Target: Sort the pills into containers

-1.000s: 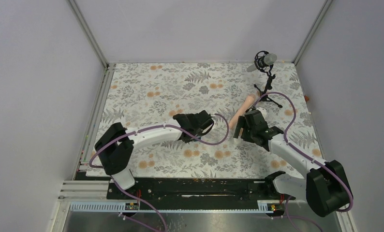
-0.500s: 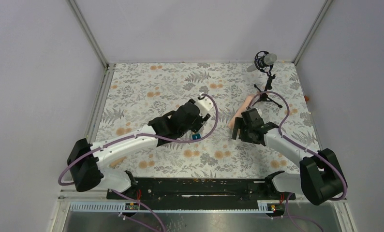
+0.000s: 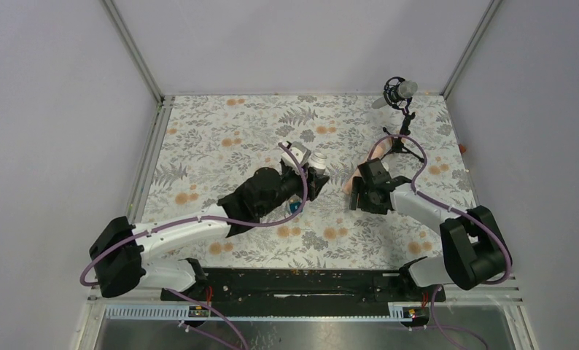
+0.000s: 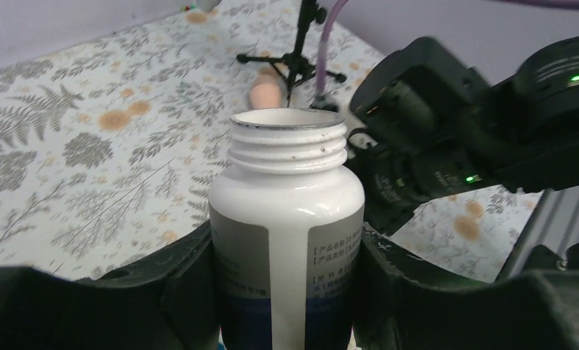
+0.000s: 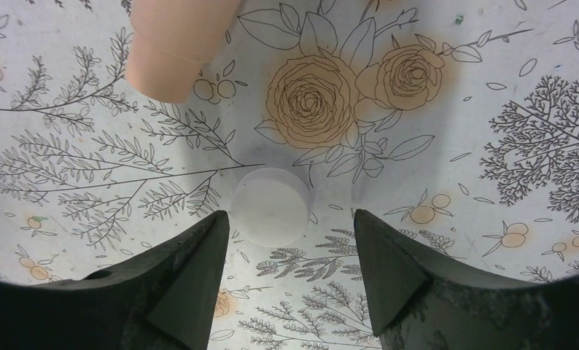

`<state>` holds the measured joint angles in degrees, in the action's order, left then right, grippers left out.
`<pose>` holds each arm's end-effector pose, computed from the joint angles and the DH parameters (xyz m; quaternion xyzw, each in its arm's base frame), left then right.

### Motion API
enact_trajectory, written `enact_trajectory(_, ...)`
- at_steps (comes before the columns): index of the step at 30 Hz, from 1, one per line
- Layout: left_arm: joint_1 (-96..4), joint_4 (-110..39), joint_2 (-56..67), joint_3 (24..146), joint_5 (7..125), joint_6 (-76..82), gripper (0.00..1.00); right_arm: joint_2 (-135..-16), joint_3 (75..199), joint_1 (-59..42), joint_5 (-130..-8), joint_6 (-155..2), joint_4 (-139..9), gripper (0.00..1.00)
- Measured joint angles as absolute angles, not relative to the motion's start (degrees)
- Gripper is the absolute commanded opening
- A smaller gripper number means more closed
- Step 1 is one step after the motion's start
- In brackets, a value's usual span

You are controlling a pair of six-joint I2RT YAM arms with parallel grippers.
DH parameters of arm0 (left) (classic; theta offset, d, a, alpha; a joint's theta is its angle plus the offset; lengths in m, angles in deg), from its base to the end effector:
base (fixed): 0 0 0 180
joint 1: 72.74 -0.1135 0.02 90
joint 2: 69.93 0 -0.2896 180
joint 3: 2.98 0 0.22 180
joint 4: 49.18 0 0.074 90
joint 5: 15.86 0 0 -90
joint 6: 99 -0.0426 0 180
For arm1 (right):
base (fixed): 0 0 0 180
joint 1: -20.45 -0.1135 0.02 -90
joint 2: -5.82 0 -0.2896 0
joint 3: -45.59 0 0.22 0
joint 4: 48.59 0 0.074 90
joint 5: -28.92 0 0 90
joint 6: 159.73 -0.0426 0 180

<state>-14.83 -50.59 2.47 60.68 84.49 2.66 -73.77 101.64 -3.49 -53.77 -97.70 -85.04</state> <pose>0.1472 -0.2203 0.3413 0.2389 0.7111 -0.3196 0.5789 0.2101 0.0874 0.2098 0.0504 0.9628 0.0577 0.2593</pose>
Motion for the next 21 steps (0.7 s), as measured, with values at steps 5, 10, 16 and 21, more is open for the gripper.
enact_trajectory(5, -13.6, -60.9, 3.3, 56.8, 83.4, 2.7, 0.0, -75.7, 102.1, -3.6, -54.2, -96.9, -85.3, 0.71)
enact_trajectory(10, -11.5, -69.9, 4.8, 52.4, 83.2, -0.2, 0.0, -76.9, 103.0, -4.3, -54.1, -96.5, -86.0, 0.71)
enact_trajectory(16, -10.9, -75.5, 5.7, 50.3, 82.7, -1.7, 0.0, -78.1, 104.5, -6.4, -53.0, -96.1, -86.5, 0.61)
enact_trajectory(21, -10.9, -77.2, 5.7, 49.5, 82.1, -1.4, 0.0, -78.8, 104.7, -6.7, -52.7, -95.9, -86.9, 0.51)
